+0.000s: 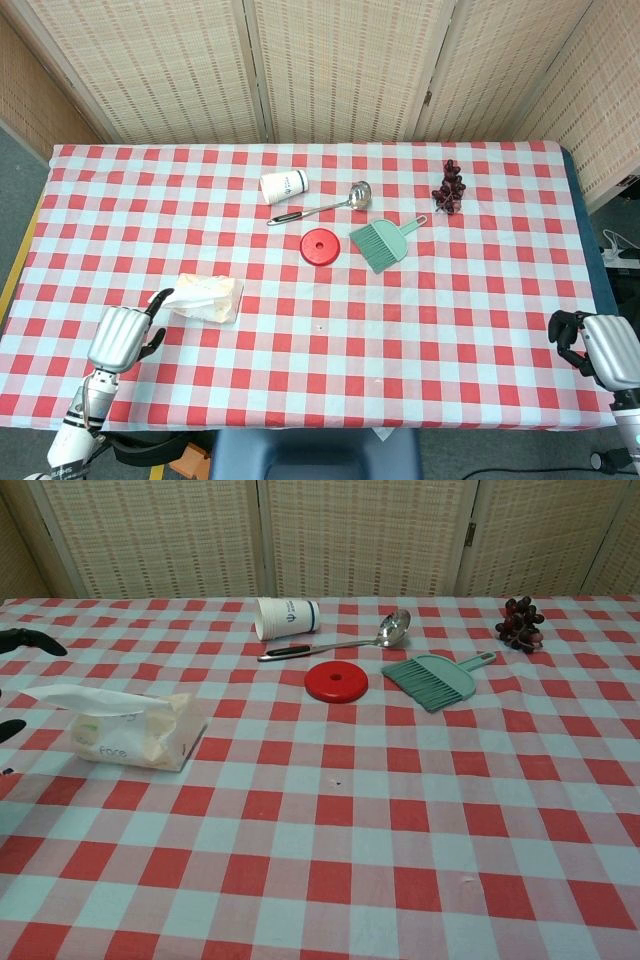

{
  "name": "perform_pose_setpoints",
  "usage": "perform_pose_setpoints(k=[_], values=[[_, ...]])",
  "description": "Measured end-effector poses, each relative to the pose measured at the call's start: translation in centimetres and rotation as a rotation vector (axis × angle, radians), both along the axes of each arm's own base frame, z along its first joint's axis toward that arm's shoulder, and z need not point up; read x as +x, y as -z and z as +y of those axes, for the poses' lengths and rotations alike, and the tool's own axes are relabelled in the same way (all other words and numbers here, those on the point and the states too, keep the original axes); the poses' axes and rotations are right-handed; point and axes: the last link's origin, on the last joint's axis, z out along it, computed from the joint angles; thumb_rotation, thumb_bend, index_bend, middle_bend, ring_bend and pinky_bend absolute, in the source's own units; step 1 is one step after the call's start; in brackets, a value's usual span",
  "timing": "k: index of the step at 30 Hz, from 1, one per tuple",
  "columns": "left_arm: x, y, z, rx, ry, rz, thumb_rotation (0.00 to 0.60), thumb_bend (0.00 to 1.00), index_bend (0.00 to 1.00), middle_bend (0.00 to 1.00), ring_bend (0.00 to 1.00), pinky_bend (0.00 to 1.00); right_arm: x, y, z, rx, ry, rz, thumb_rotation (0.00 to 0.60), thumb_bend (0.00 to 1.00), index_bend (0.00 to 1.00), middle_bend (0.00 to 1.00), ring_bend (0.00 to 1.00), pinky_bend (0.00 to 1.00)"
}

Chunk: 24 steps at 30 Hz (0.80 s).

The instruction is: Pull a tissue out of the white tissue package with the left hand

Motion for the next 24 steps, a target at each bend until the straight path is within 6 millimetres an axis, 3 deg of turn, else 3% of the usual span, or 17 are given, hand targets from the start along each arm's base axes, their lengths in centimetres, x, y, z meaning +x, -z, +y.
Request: perform_pose_setpoints(k=[8,12,14,17,19,24], values=[[0.8,3.1,2.8,-0.019,-0.015,0.033,0.6,0.38,0.21,0.93,0.95,1.0,0.0,0.1,0.0,0.005,0.002,0.004,0.6,1.0,0.95,0.8,0.65,0.86],[0.8,4.3,3.8,-0.02,-0.031,0.047,0.6,0.37,0.26,0.93,0.95,1.0,0.0,0.0,-0.1,0.004,0.002,0.002,0.6,1.0,0.95,0.8,0.65,0.86],[0.7,4.7,4.3,-0.009,-0.032,0.052,0.6,0.38,0.35,0.94,0.95,1.0,0.0,0.0,-0.1,0.003,0.002,0.001,0.6,1.0,0.95,0.8,0.65,0.86],[0.8,5.1,4.9,0.019,-0.027,0.05,0.6,0.42,0.6,0.96,0.96,1.0,0.0,0.0,-0.1,0.004,0.003,0.001,0.6,1.0,0.95,0.8,0.65,0.86],[0.8,5.3,5.2,0.043,-0.019,0.047,0.6,0.46,0.7,0.98,0.96,1.0,0.0,0.0,-0.1,0.006,0.003,0.002,0.6,1.0,0.95,0.8,0.65,0.86],[1.1,5.0,6.0,0.096,-0.003,0.025,0.6,0.48,0.73,1.0,0.97,1.0,0.0,0.1,-0.1,0.01,0.003,0.004,0.6,1.0,0.95,0.8,0.65,0.86]])
